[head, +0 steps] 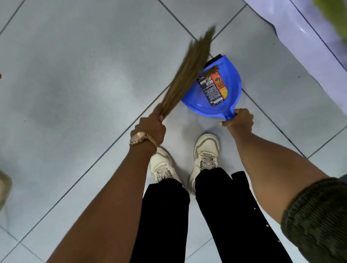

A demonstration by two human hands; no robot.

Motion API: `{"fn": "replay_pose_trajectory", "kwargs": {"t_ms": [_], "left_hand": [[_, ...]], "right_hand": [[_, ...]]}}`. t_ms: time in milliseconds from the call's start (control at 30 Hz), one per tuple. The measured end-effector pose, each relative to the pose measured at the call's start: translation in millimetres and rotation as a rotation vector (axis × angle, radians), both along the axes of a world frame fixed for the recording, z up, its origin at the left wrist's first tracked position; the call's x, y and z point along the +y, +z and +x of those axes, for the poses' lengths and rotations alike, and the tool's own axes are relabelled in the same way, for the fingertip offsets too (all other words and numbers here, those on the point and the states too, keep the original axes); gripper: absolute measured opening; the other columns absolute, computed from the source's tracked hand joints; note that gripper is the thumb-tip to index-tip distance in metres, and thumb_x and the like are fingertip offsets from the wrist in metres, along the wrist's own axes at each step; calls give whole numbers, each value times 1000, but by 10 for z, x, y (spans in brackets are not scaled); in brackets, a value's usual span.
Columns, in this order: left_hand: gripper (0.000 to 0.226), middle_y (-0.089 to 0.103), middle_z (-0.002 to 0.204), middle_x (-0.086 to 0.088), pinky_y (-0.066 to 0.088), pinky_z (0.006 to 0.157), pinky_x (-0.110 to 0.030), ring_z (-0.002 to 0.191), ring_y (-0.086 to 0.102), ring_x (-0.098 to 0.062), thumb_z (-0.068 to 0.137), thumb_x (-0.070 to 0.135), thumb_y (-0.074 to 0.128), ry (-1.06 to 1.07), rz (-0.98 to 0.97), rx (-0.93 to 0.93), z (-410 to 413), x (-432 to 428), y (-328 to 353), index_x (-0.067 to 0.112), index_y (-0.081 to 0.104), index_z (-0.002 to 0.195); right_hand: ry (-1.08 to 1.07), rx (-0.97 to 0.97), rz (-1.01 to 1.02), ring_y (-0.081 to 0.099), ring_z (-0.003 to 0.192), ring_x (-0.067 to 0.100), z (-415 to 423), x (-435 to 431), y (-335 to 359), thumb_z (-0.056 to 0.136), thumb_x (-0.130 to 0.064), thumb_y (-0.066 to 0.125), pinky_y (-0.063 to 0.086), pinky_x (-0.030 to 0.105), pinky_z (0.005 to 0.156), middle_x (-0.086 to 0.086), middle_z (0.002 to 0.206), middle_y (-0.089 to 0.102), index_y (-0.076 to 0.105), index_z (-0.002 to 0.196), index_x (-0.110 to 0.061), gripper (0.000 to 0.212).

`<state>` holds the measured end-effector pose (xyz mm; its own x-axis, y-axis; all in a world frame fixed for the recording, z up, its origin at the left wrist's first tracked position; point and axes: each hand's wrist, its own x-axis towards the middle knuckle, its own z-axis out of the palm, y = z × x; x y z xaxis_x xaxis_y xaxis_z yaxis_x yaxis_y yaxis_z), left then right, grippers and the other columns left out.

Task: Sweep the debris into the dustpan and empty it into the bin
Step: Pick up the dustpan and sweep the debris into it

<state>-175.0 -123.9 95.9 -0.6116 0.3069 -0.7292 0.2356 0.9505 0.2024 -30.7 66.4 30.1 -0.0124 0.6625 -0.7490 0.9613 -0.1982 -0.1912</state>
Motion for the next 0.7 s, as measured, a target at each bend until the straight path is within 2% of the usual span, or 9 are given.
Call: {"fn": "replay_pose_trajectory", "kwargs": {"t_ms": [67,200,400,500,600,700], "left_hand": [[47,60,121,-21,49,84,-44,102,61,-42,97,37,30,-35,-13,-17,151,-53,116,47,25,142],[44,65,111,-15,50,77,-43,93,64,-38,99,39,27,-25,-18,-19,378,-245,479,50,21,142],[43,66,95,-5,52,79,-47,90,63,-33,99,40,29,38,88,33,475,-547,1412,53,23,139],[45,69,94,-11,54,78,-50,88,64,-37,99,33,35,103,187,102,406,-538,1855,48,28,141],[46,68,99,-18,53,81,-53,90,63,-42,99,30,37,84,180,131,260,-466,2157,43,29,143],[46,66,106,-23,52,80,-49,90,62,-44,100,30,34,-52,129,101,219,-317,2534,38,28,145]], "right_hand": [[-2,-2,-9,61,113,36,-26,14,14,70,-10,85,52,46,98,16,125,63,59,125,-5,62],[-21,3,20,61,111,39,4,-23,56,74,-3,79,51,42,93,18,120,65,63,116,-5,44],[-62,41,57,64,101,39,206,-159,433,77,-1,70,52,40,86,21,108,69,68,107,-5,31],[-95,64,113,62,104,39,434,-267,892,78,-3,65,50,39,86,20,106,70,68,106,-7,28],[-167,62,164,62,104,39,736,-402,1520,78,-4,66,50,40,85,18,105,71,67,106,-7,29],[-311,154,216,64,100,39,1177,-544,2310,72,-2,72,50,40,82,19,101,72,68,108,-7,36]]}}
